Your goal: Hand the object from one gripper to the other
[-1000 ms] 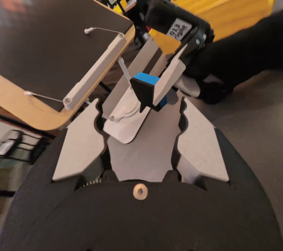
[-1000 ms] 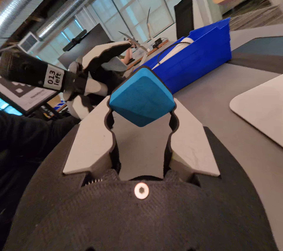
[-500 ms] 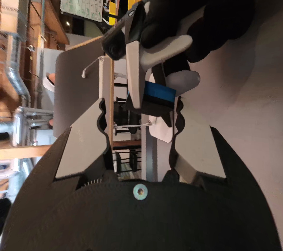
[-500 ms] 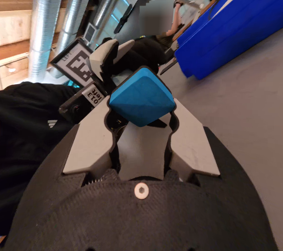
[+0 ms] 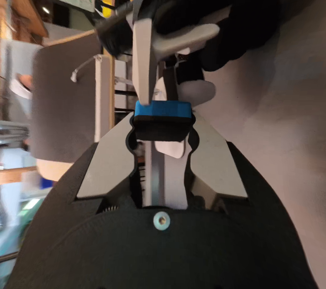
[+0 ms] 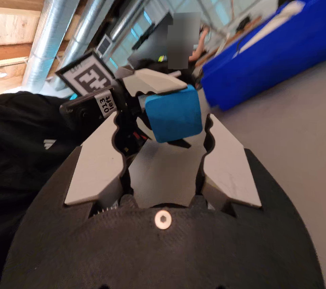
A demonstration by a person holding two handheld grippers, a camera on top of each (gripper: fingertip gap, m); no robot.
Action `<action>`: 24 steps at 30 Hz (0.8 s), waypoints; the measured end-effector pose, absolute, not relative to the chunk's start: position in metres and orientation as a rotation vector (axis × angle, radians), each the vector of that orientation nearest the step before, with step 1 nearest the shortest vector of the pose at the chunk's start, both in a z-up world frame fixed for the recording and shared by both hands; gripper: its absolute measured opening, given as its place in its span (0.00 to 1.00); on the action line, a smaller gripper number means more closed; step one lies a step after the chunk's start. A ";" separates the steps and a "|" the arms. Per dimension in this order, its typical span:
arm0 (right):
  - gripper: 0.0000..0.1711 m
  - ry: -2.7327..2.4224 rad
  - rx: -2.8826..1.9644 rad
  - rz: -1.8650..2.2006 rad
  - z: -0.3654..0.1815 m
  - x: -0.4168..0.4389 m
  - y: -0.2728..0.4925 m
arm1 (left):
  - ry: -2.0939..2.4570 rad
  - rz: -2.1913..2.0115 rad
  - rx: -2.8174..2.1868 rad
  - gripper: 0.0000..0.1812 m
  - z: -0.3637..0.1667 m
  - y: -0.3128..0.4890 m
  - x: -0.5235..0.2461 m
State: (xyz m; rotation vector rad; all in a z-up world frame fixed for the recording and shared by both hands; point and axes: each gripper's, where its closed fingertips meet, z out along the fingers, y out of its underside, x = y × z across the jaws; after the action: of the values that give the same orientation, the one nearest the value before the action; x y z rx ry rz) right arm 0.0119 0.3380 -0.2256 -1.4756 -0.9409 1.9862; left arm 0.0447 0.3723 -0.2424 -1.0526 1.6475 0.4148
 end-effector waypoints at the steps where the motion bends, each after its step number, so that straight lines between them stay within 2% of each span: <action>1: 0.54 -0.889 -1.419 1.948 -0.216 0.017 0.347 | 1.623 0.334 -1.123 0.31 -0.240 0.374 0.043; 4: 0.52 -0.878 -1.305 1.760 -0.197 0.030 0.359 | 1.539 0.021 -1.366 0.31 -0.234 0.377 0.037; 7: 0.47 -0.944 -1.209 1.472 -0.189 0.034 0.362 | 1.475 -0.293 -1.572 0.31 -0.230 0.375 0.034; 12: 0.37 -1.048 -1.120 1.323 -0.186 0.027 0.348 | 1.379 -0.811 -1.734 0.31 -0.221 0.365 0.038; 16: 0.38 -0.997 -1.143 1.342 -0.190 0.030 0.357 | 1.213 -1.183 -1.654 0.31 -0.193 0.362 0.037; 19: 0.43 -0.992 -1.220 1.355 -0.202 0.028 0.363 | 1.089 -1.367 -1.583 0.31 -0.176 0.363 0.034; 24: 0.45 -1.059 -1.305 1.377 -0.221 0.012 0.356 | 1.123 -1.368 -1.630 0.31 -0.192 0.362 0.042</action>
State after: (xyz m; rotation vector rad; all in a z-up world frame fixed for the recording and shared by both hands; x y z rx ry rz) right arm 0.0120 0.3561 -0.2207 -1.3046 -1.0591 1.3768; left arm 0.0417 0.3620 -0.1925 -1.6296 1.1230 -1.3681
